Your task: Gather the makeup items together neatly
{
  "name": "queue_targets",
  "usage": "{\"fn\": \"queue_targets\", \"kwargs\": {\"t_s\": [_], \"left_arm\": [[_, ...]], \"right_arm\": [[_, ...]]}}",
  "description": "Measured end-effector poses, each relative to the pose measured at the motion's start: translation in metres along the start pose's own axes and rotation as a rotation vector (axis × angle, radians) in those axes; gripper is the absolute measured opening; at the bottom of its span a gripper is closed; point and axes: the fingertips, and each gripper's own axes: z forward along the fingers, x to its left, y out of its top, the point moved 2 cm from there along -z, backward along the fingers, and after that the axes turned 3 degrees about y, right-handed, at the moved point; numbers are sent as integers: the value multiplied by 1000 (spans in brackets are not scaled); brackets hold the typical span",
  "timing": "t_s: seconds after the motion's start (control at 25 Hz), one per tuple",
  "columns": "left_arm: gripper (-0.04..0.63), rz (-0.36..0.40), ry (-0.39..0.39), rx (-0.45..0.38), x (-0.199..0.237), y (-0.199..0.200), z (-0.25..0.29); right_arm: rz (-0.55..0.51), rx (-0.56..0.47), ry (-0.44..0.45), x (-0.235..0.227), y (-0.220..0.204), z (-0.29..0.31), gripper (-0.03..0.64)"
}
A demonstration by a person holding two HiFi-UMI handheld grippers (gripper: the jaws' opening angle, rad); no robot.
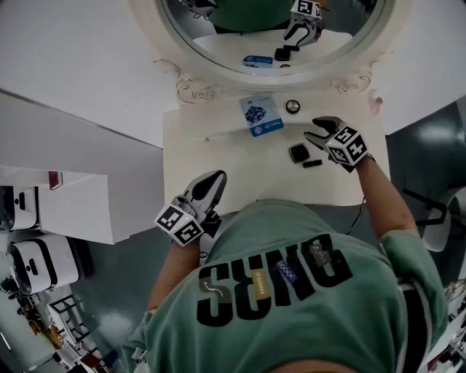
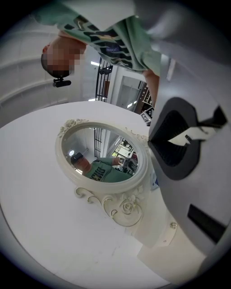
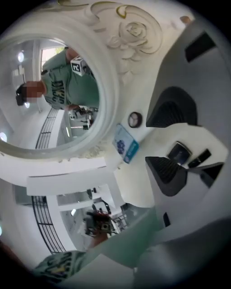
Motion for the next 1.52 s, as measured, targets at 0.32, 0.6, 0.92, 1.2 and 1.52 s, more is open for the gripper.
{"fn": "queue_targets", "kwargs": {"t_s": [0.32,0.6,0.92,1.2,1.52], "left_arm": [[9,12,-67,67,-28,-12,43],[9,20,-63,104,-41,-21,56],[9,15,-56,95,-40,-22,54],[9,-1,-69,59,-27,-16,51],[9,-10,-89,22,-13,-6,44]], "right_arm": [[-262,425,102,36,-161,20,189],[-357,426,145,39,-167,40,167],[-313,423,202,51,-174,34,87],[-3,234,139,55,-131,4,86],[313,20,-174,-38,-29,-28,87]]}}
